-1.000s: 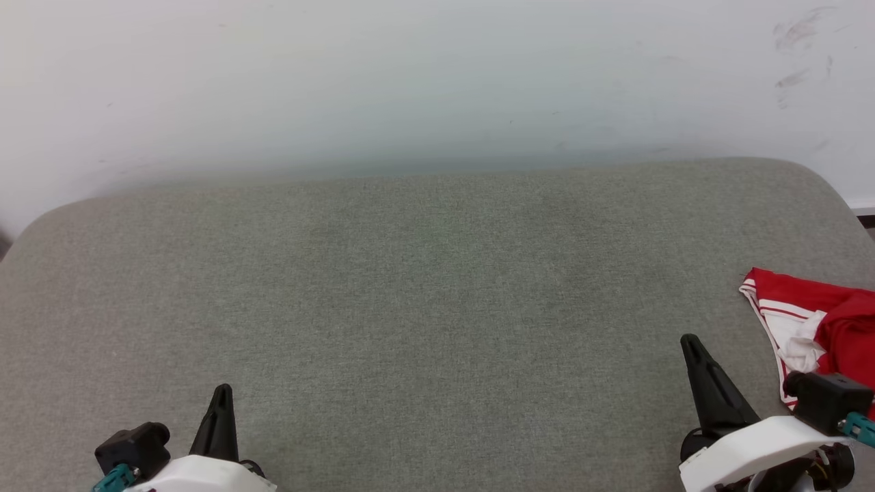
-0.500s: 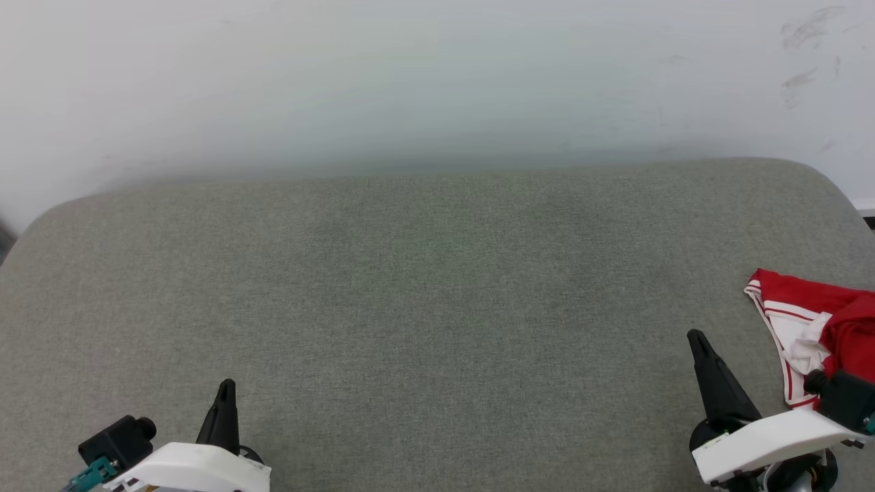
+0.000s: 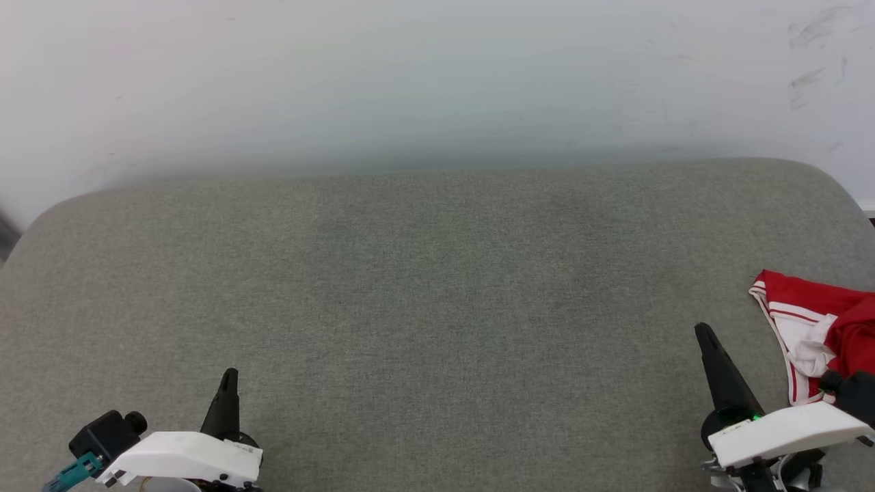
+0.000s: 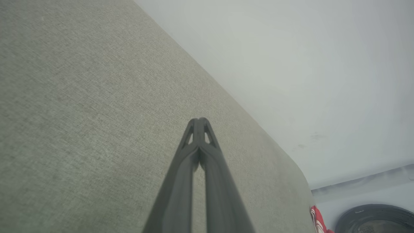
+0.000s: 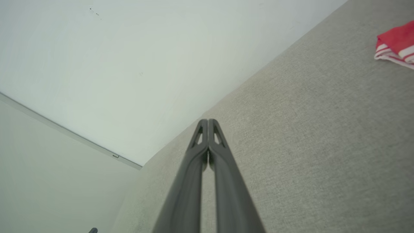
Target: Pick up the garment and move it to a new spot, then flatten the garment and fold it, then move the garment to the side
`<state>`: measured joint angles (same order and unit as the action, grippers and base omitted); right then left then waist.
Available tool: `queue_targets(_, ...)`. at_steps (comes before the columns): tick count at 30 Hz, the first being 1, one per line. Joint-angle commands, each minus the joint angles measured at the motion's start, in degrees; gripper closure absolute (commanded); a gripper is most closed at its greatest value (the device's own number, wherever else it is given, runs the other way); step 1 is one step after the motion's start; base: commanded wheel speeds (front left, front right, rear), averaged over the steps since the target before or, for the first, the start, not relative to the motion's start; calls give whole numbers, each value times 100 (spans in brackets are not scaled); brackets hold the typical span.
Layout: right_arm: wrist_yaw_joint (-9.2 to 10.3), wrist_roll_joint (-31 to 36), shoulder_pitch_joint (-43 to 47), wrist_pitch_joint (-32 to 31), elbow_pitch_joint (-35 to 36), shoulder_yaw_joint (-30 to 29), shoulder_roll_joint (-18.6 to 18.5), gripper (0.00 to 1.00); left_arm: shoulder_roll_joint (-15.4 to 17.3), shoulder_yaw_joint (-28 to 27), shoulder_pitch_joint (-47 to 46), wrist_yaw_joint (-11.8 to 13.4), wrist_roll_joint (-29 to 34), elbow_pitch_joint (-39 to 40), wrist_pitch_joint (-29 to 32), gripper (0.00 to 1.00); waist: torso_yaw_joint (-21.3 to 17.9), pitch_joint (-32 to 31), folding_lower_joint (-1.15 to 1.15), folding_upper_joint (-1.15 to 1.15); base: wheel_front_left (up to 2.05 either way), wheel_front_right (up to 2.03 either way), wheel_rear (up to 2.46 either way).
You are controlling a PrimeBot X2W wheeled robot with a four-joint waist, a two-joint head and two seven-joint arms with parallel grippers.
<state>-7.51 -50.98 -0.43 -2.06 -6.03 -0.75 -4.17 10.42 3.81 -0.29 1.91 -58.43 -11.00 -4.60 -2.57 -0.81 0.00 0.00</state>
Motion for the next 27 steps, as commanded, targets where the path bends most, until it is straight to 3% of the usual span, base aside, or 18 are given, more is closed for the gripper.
queue_targets(1, 0, -216, -183, -3, 16, -25, -40, 100, -1, -74, -144, -67, -165, 36, 59, 100, 6, 2, 0, 0, 0, 0, 0)
queue_targets(27, 1, -1854, -356, -115, -304, -164, -39, 100, -289, -443, -336, -424, -1474, -96, 467, 100, 87, 33, 0, 0, 0, 0, 0)
